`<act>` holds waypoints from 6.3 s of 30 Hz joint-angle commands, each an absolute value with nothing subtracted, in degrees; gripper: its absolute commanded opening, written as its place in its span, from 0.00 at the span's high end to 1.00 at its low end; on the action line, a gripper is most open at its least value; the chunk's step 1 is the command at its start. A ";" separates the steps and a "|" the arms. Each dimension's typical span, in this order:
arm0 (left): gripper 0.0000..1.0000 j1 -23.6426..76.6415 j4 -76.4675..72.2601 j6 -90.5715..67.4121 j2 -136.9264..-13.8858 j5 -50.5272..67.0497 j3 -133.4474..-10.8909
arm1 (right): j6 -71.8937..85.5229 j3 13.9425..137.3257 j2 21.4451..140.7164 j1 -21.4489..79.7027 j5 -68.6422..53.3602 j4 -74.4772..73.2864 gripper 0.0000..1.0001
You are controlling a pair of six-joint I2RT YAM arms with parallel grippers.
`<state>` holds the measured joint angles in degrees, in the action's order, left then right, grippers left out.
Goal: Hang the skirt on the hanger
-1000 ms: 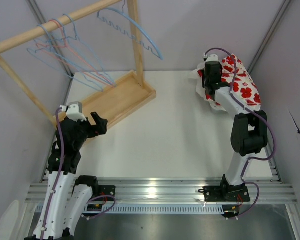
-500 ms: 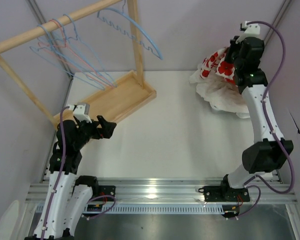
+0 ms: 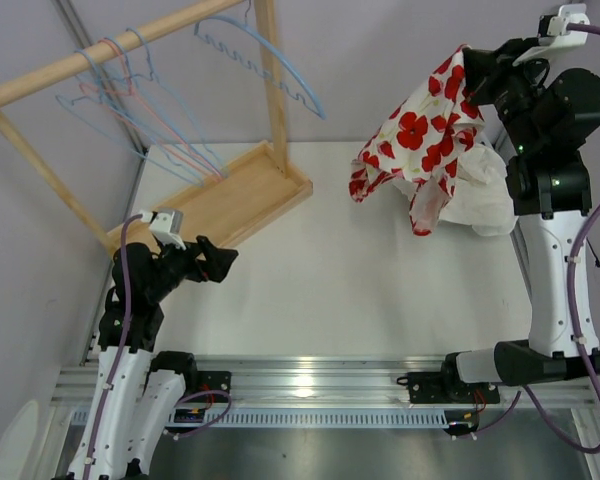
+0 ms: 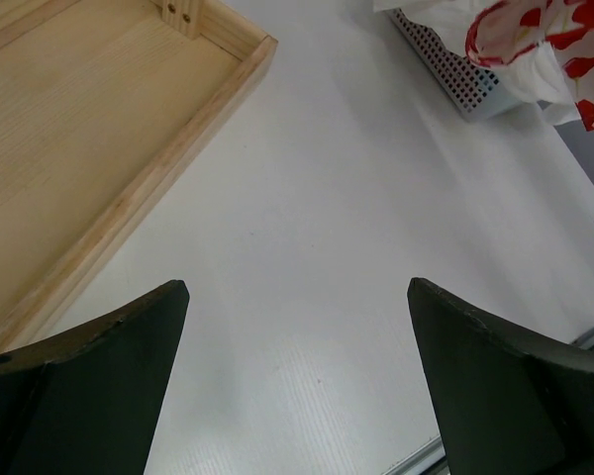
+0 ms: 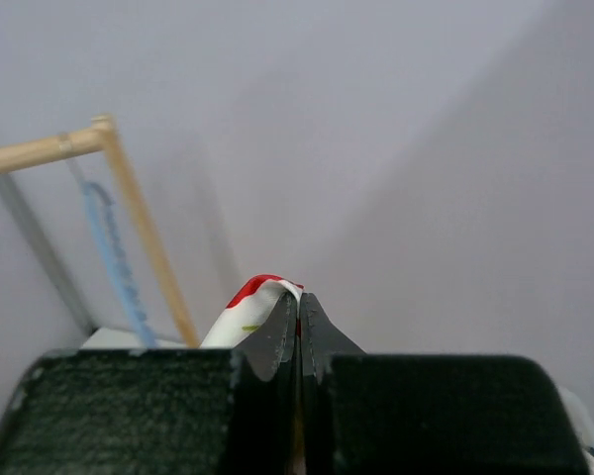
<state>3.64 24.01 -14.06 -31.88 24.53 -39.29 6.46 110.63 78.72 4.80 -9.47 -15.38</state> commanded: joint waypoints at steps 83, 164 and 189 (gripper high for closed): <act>1.00 47.03 -60.65 -71.30 -98.13 -18.46 -41.76 | 29.10 63.89 62.67 13.36 -8.79 -18.19 1.00; 0.01 42.10 38.24 -29.25 -71.44 -4.49 -64.97 | 29.35 50.20 58.88 16.96 -5.12 -29.98 0.05; 0.44 36.65 -1.82 -47.74 -92.20 -16.25 -52.56 | 32.26 40.17 64.42 19.42 7.21 -27.68 0.06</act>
<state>36.99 9.39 -48.99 -91.72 -13.80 -52.73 32.38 40.80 64.49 19.46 6.85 -28.80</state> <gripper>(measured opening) 0.585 0.946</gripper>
